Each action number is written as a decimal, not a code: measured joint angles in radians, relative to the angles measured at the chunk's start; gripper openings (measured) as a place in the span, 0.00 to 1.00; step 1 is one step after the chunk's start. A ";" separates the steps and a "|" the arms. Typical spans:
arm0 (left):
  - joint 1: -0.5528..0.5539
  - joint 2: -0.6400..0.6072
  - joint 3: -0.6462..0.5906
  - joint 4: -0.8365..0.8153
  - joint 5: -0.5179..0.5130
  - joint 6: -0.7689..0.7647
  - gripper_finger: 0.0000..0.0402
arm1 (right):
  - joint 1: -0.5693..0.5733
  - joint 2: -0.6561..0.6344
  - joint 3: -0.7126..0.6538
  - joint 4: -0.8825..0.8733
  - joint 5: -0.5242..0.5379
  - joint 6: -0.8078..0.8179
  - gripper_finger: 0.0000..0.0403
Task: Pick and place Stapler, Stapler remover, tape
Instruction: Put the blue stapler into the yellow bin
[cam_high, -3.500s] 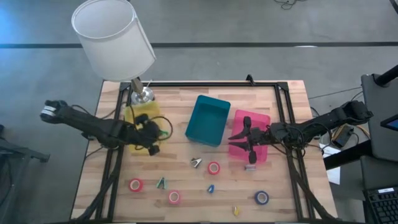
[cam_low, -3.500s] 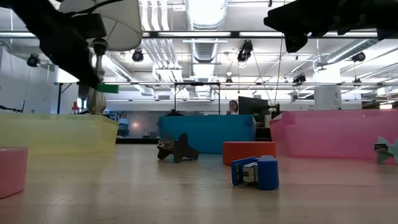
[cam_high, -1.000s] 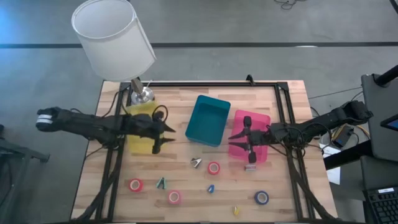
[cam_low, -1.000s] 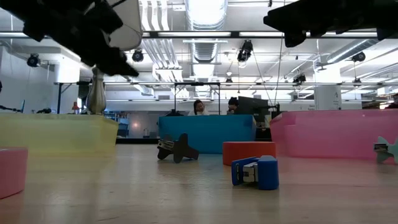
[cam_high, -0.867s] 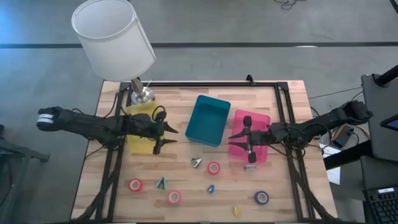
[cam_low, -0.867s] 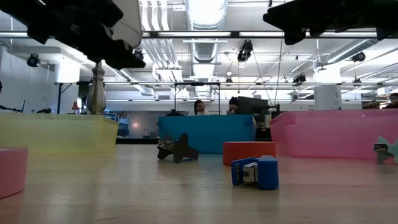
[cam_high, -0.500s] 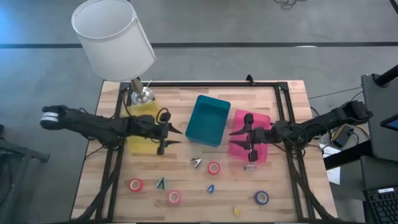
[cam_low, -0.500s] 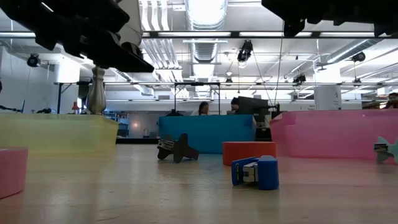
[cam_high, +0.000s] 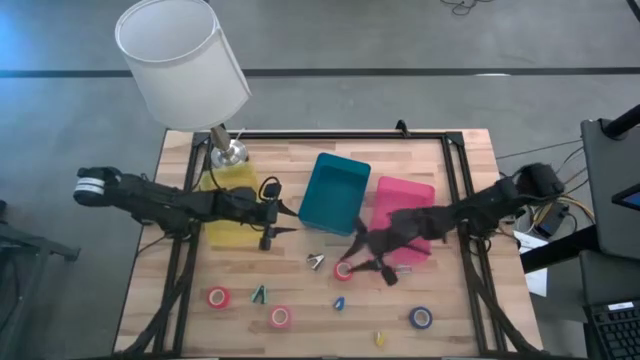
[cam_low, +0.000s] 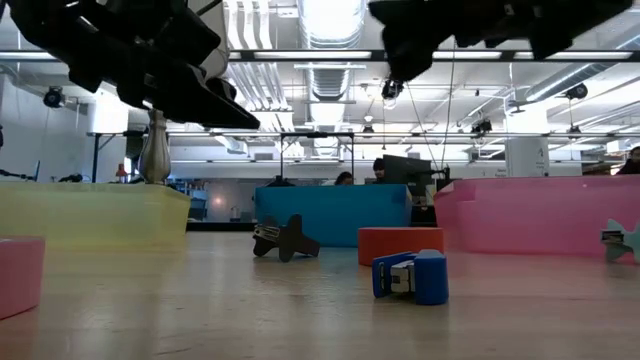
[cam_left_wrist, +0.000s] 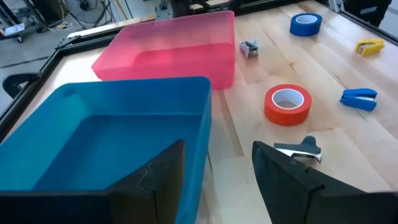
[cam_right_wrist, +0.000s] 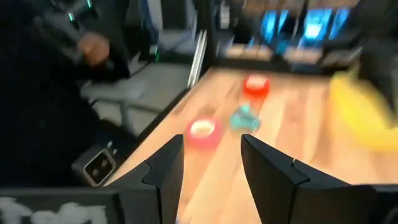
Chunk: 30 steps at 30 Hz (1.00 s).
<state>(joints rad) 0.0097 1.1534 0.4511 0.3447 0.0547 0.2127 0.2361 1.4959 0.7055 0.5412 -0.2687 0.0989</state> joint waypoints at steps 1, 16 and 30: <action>0.000 0.000 0.000 0.000 0.000 0.000 0.47 | 0.009 0.029 0.033 -0.040 -0.001 0.006 0.39; 0.000 0.003 0.000 0.003 -0.003 0.044 0.47 | 0.135 0.358 0.376 -0.557 -0.073 -0.033 0.37; 0.000 0.003 0.000 0.003 -0.003 0.043 0.47 | 0.148 0.528 0.571 -0.854 -0.041 -0.290 0.29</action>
<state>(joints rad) 0.0097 1.1561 0.4511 0.3474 0.0517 0.2557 0.3837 2.0238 1.2768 -0.3132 -0.3100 -0.1910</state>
